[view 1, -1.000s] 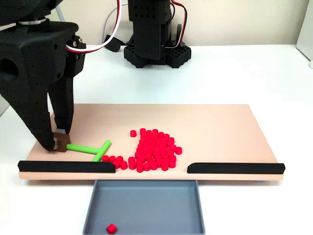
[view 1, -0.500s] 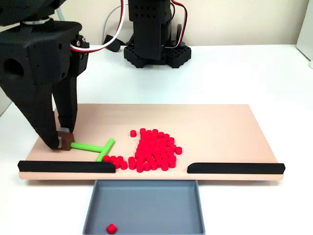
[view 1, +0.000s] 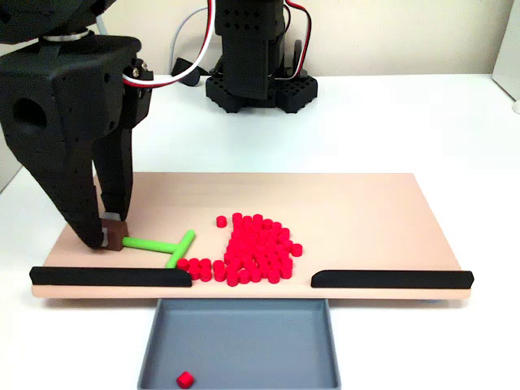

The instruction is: Gather the right side granules

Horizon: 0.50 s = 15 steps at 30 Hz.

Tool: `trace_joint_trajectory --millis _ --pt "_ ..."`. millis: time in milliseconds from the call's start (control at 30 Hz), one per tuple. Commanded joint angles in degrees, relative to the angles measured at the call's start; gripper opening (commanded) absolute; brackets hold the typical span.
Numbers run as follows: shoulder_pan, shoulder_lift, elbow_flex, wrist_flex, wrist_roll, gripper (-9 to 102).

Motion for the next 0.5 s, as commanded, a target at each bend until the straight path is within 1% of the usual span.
trace_joint_trajectory --millis 0,467 --pt "-0.97 1.49 -0.18 0.26 -22.24 0" --pt "-2.02 1.67 -0.09 0.26 -20.39 0"
